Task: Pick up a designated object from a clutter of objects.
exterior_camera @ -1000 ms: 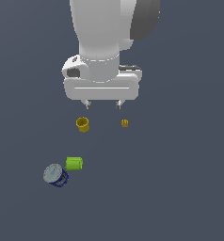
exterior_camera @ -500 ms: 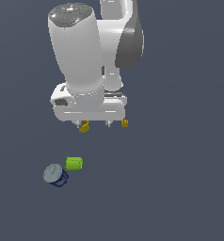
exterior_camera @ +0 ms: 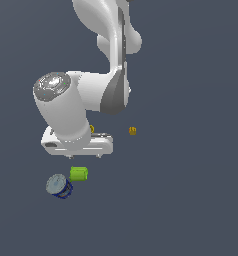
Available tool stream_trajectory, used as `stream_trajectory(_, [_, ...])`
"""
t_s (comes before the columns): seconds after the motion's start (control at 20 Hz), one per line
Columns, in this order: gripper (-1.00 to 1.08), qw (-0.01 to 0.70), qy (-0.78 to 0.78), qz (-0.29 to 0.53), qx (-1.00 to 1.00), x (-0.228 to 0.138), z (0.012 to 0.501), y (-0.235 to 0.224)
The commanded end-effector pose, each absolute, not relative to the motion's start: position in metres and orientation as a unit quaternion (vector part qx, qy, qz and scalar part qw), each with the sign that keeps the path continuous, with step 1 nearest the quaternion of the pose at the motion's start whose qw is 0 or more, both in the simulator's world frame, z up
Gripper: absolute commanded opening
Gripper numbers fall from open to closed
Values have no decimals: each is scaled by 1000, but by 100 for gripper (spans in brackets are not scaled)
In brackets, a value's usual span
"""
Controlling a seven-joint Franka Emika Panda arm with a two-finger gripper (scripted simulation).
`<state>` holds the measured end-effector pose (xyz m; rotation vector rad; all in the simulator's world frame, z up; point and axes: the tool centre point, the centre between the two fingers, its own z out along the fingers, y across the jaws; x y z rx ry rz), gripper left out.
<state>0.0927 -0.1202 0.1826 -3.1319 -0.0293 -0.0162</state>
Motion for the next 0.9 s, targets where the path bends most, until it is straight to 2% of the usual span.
stream_trajectory(0.0, [100, 4, -12, -4, -1000, 98, 159, -134])
stream_trajectory(0.45, [100, 1, -18, -1, -1000, 104, 103, -168])
stream_trajectory(0.85, [100, 0, -18, 1, -1000, 104, 90, -175])
